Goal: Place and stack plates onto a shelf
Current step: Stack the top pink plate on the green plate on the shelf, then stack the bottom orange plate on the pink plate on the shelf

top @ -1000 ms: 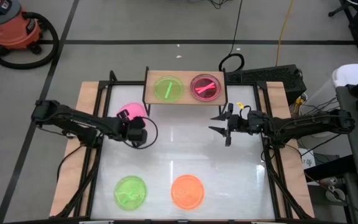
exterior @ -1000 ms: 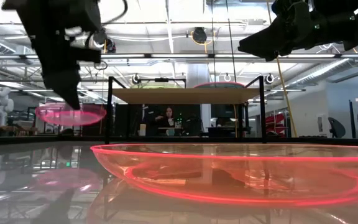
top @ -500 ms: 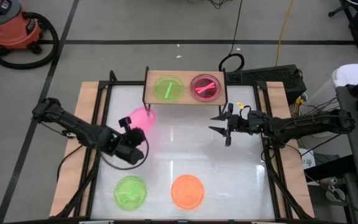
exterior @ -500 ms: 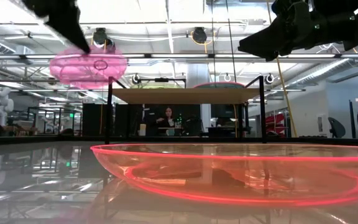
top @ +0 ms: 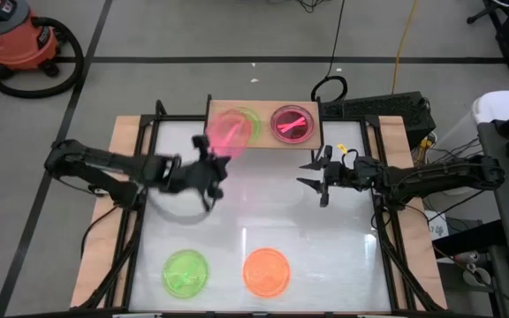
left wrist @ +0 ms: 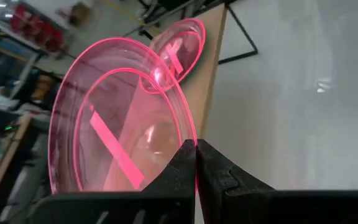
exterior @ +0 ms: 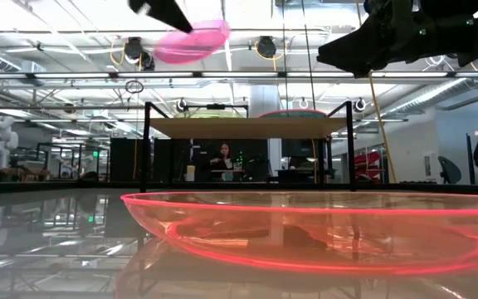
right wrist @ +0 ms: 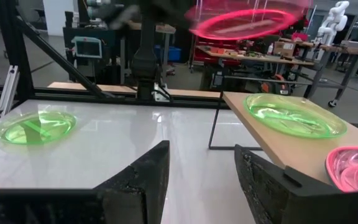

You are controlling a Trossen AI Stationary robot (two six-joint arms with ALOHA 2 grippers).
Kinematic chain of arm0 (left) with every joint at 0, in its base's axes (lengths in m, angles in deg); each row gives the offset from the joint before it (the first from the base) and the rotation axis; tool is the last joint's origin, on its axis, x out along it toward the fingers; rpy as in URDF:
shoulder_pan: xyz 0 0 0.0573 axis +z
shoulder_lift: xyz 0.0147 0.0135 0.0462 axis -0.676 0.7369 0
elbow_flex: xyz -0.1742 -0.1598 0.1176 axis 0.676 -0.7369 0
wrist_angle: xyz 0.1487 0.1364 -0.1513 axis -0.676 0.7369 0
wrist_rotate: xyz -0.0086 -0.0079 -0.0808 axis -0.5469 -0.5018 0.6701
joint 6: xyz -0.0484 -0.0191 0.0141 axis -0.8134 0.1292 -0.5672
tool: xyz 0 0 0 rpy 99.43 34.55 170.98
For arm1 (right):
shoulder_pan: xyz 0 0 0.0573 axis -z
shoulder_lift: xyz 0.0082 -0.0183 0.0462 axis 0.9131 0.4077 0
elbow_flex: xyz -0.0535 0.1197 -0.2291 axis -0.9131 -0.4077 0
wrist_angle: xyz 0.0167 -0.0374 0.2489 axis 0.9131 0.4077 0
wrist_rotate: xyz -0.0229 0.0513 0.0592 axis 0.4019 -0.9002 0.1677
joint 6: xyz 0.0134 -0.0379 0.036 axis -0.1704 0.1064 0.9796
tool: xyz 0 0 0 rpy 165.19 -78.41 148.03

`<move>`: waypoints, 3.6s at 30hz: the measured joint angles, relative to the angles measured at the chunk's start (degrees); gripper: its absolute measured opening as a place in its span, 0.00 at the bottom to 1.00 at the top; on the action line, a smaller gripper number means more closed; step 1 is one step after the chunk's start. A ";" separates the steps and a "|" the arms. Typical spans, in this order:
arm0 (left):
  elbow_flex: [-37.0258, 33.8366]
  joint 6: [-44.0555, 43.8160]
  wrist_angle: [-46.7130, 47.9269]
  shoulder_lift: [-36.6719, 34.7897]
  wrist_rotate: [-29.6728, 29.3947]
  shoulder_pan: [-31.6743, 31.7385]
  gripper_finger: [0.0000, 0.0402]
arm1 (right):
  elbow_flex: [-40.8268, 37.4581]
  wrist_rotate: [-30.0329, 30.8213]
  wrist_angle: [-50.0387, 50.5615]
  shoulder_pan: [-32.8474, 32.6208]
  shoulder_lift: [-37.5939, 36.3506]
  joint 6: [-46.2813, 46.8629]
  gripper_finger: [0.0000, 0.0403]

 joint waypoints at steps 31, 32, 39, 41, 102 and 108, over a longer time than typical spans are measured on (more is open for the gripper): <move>-0.02 8.80 -10.01 5.82 15.89 18.84 0.38 | 0.00 -0.46 1.18 -0.10 0.00 0.11 0.40; -0.02 6.22 -10.05 4.50 15.77 18.07 0.38 | 0.00 -0.96 1.51 -0.28 0.00 0.33 0.40; -7.37 -2.09 -16.94 -7.26 14.76 8.34 0.38 | 0.13 -7.40 1.02 -6.56 0.01 -2.03 0.40; -12.82 -2.99 -23.92 -10.63 12.99 5.54 0.38 | 1.11 -5.59 0.86 -9.49 0.31 -2.50 0.40; -39.08 -6.90 -61.61 -20.17 14.55 -1.59 0.38 | 20.09 -1.70 -0.91 -24.48 53.65 34.92 0.40; -39.08 -6.39 -61.81 -20.17 14.52 -1.26 0.38 | 20.15 -2.61 -2.06 -24.62 54.99 36.67 0.40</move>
